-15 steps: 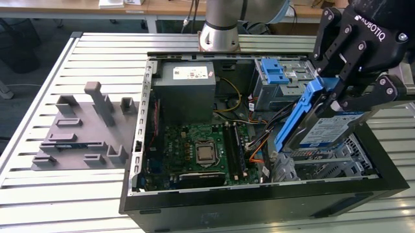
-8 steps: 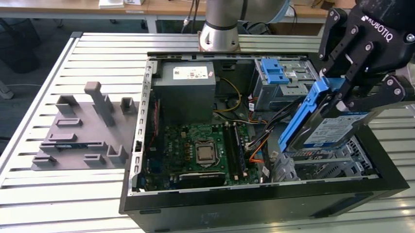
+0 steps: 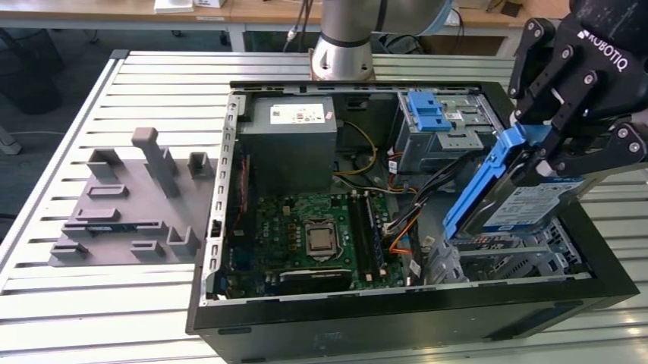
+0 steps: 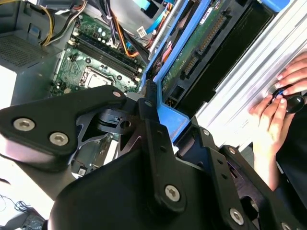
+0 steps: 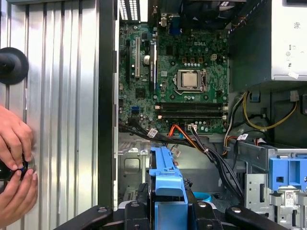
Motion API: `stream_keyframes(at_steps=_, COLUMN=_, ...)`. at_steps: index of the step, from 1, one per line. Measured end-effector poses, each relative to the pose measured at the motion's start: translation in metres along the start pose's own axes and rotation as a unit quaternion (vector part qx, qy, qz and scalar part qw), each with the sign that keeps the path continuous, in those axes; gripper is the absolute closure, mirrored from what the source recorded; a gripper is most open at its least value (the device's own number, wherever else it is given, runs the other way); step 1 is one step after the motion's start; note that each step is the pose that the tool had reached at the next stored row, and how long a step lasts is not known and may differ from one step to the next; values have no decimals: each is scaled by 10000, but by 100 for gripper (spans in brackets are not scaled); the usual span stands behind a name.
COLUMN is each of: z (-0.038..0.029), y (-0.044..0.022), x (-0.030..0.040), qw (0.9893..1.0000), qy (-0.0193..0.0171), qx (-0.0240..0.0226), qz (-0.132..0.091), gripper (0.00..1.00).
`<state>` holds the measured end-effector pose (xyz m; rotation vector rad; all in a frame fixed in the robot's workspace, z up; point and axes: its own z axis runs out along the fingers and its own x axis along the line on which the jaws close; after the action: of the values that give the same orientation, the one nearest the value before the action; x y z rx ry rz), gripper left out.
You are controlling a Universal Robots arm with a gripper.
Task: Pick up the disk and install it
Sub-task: 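Insert the disk into the insertion slot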
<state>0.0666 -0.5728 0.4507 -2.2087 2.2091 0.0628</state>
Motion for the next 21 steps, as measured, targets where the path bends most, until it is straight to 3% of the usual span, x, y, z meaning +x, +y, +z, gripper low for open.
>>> stream_keyframes(at_steps=21, z=39, y=-79, x=2, qw=10000, qy=-2, qx=3, qz=73, gripper=64)
